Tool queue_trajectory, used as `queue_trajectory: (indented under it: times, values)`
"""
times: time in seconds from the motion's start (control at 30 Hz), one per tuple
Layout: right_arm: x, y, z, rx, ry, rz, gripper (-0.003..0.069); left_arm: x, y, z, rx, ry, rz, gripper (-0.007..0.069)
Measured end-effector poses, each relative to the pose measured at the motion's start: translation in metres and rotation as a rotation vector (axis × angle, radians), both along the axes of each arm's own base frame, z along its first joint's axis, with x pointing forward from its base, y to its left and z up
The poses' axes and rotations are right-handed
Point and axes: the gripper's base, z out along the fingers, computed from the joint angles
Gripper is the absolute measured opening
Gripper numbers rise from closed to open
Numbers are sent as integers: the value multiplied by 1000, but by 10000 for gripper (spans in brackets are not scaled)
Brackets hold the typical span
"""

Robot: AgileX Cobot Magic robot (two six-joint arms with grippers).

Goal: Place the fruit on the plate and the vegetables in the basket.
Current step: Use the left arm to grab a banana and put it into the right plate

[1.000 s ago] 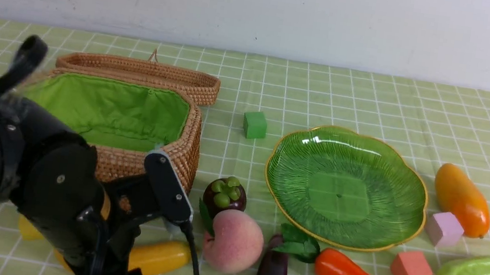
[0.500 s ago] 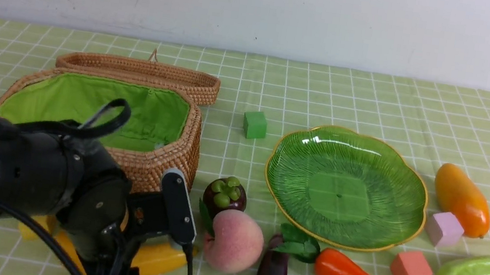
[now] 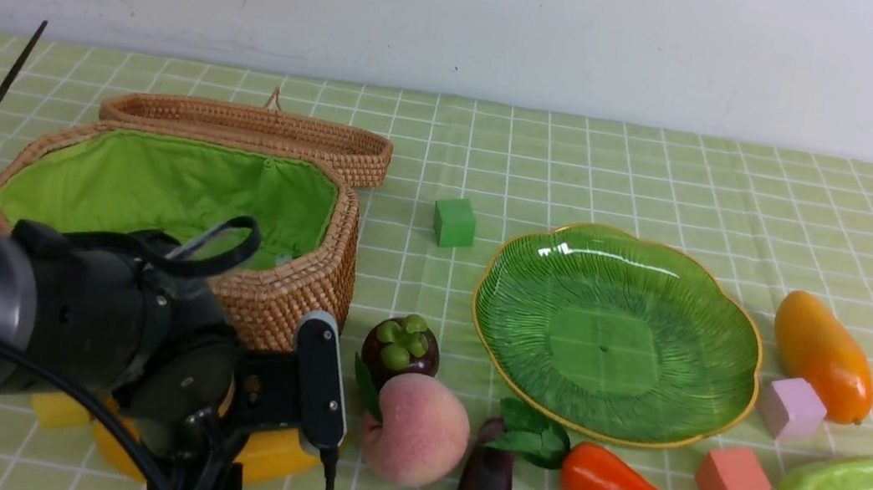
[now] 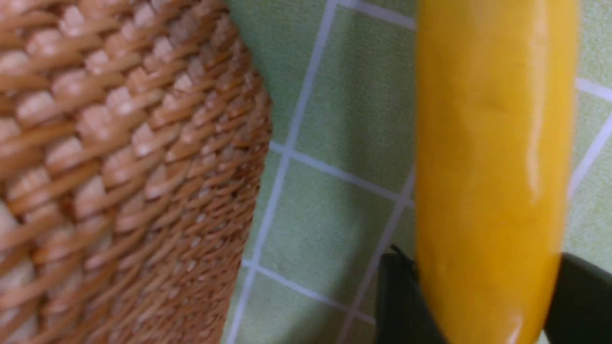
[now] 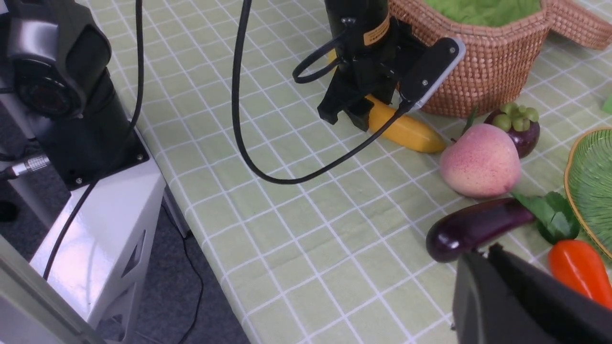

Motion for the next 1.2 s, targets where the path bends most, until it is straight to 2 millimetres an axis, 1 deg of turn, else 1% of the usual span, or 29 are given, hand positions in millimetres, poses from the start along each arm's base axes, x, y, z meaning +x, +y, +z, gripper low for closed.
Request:
queue_trajectory:
  times: [0.03, 0.27, 0.4, 0.43, 0.47, 0.53, 0.63, 0.7, 0.73, 0.77, 0.8, 0.9, 0.97, 1.0, 1.03, 1.07, 1.1, 1.13, 1.17, 1.2]
  values:
    - [0, 0, 0, 0, 0, 0, 20, 0, 0, 0, 0, 0, 0, 323]
    - [1, -1, 0, -8, -7, -14, 25, -3, 3, 0, 24, 28, 13, 326]
    - [2, -1, -1, -14, -8, -17, 31, -7, 5, 6, 27, 51, 43, 326]
    - [2, -1, -1, -14, -8, -17, 32, -11, 7, 12, 10, 58, 65, 326]
    - [2, -1, -1, -14, -8, -17, 32, -12, 6, 13, 4, 60, 70, 326]
    - [2, -1, -1, -16, -8, -18, 32, -20, 8, 30, -48, 67, 108, 326]
    - [2, -1, -1, -15, -9, -19, 32, -35, 11, 48, -100, 107, 132, 326]
    - [2, -2, -1, -11, -4, -25, 32, -45, 14, 59, -122, 134, 134, 326]
    - [2, -2, -1, -12, -4, -25, 32, -46, 14, 60, -129, 141, 135, 326]
    - [3, -3, 0, 6, 15, -57, 33, -56, 17, 71, -159, 161, 142, 326]
    - [5, -3, 0, 11, 26, -81, 33, -61, 18, 78, -182, 169, 147, 326]
    - [10, -10, -3, 12, 74, -200, 33, -69, 15, 100, -285, 170, 168, 326]
    - [15, -16, -4, 21, 111, -307, 33, -69, 8, 120, -388, 159, 180, 326]
    - [16, -16, -4, 24, 111, -321, 33, -69, 9, 120, -389, 158, 180, 326]
    - [20, -22, -5, 19, 118, -406, 33, -68, 2, 136, -478, 157, 190, 326]
    - [23, -26, -4, 53, 132, -480, 33, -64, -6, 152, -555, 148, 193, 326]
    - [24, -27, -4, 59, 133, -501, 33, -63, -7, 154, -567, 147, 194, 326]
    - [27, -32, -3, 77, 133, -570, 33, -54, -18, 172, -661, 142, 204, 326]
    - [27, -32, -3, 86, 138, -581, 33, -53, -20, 177, -684, 137, 205, 326]
    - [29, -35, -2, 108, 130, -628, 33, -41, -30, 187, -739, 135, 219, 326]
